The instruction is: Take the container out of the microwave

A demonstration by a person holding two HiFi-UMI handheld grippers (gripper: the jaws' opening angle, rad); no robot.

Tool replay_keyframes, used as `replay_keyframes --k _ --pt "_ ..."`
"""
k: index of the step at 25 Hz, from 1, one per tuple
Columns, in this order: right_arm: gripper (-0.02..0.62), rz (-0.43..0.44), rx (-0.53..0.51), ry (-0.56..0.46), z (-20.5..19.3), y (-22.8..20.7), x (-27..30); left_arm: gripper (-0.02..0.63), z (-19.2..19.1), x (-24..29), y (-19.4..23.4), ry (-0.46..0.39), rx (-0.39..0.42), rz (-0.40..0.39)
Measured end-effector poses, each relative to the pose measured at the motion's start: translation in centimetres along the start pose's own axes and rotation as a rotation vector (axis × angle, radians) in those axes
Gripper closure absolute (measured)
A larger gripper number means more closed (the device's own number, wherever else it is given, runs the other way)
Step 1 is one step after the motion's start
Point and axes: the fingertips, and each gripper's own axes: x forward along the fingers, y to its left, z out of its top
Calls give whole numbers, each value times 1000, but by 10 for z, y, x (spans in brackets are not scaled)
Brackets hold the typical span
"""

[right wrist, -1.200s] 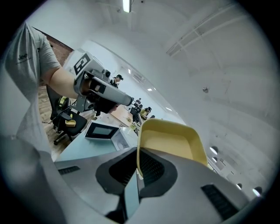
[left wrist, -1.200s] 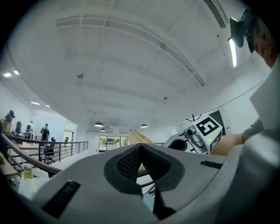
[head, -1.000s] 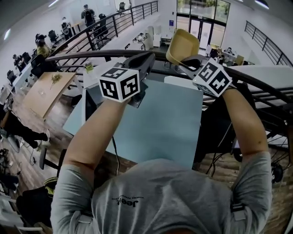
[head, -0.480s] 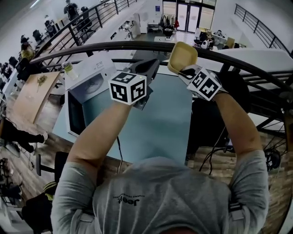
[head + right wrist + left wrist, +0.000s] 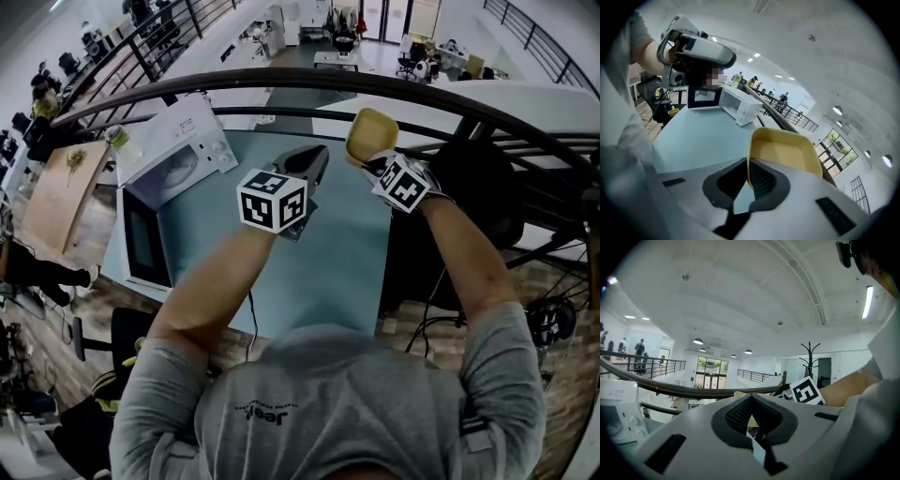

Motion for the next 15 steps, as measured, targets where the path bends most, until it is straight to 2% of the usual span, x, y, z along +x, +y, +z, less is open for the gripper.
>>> replay_keyframes --k 6,15 --pt "569 25 46 82 -53 -2 48 600 -51 29 19 76 -36 16" --pt "569 84 27 182 -121 12 92 600 -119 64 28 166 -89 7"
